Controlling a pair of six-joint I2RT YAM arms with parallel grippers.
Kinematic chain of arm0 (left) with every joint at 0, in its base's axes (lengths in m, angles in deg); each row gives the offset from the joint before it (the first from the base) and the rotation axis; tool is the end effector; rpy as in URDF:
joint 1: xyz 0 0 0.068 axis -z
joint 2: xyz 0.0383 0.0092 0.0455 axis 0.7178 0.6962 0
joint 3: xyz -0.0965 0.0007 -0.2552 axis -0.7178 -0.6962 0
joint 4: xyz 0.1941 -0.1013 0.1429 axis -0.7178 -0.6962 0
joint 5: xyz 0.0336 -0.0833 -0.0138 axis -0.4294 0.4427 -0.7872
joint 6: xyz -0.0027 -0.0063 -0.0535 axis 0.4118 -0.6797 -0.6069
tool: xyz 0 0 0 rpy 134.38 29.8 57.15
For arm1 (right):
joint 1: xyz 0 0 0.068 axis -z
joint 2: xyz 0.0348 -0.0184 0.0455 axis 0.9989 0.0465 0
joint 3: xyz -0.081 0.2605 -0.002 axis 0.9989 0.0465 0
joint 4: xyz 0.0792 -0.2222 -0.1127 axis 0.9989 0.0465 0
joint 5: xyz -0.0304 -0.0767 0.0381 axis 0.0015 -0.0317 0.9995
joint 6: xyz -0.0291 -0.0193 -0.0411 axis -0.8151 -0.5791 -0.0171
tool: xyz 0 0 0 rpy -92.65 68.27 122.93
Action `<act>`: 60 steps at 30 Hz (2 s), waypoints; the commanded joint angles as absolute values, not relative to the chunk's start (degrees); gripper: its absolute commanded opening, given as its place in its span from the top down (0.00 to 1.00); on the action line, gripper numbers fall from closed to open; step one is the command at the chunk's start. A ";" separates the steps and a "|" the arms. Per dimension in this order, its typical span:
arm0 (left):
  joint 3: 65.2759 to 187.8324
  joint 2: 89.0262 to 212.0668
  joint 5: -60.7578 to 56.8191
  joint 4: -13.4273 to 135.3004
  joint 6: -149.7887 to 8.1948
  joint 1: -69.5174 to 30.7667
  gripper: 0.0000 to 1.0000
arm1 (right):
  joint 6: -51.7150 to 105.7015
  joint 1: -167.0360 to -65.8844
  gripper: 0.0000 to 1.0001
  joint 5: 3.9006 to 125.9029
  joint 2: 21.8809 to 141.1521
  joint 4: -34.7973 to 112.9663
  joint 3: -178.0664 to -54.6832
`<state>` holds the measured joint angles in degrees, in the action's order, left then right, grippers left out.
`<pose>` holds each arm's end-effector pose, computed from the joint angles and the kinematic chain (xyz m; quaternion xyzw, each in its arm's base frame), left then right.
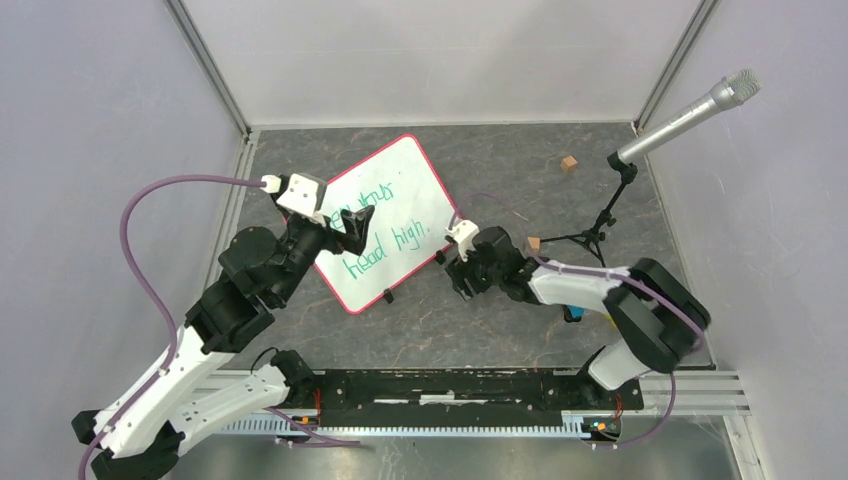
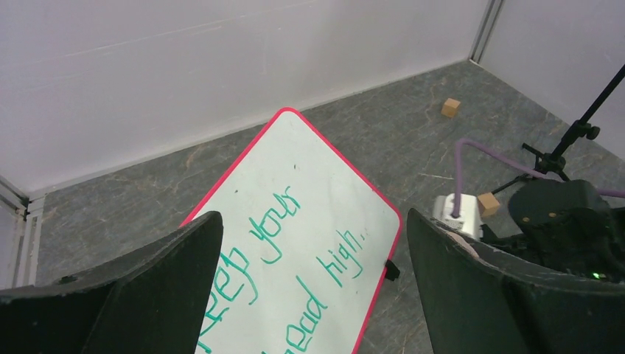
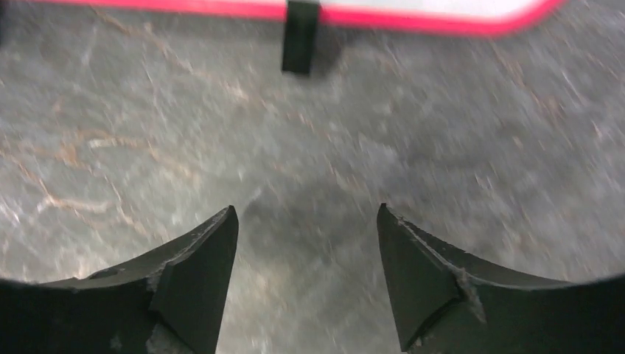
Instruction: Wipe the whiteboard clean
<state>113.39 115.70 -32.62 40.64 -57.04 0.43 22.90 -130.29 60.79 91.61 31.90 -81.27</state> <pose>0.1065 -0.0917 0.4200 0.1587 0.6876 -0.1342 0.6957 0.2224 0.2099 0.1499 -0.3278 0.8600 0.1775 0.3485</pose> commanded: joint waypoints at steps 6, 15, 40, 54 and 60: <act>111.79 114.33 -32.51 44.90 -55.39 0.44 0.00 | 41.21 -127.15 0.15 28.34 67.39 49.16 -68.30; 111.45 114.62 -32.71 45.09 -55.48 0.44 0.00 | 49.85 -115.50 0.15 24.96 49.06 61.10 -64.10; 110.99 116.60 -31.59 45.24 -55.91 0.44 0.00 | 49.48 -105.63 0.34 44.47 47.72 60.97 -58.43; 110.90 117.57 -30.88 45.14 -56.27 0.44 0.00 | 48.47 -106.49 0.46 36.47 48.77 61.35 -60.18; 110.90 117.50 -30.63 45.12 -56.40 0.44 0.00 | 47.12 -106.47 0.41 36.73 49.01 61.54 -61.18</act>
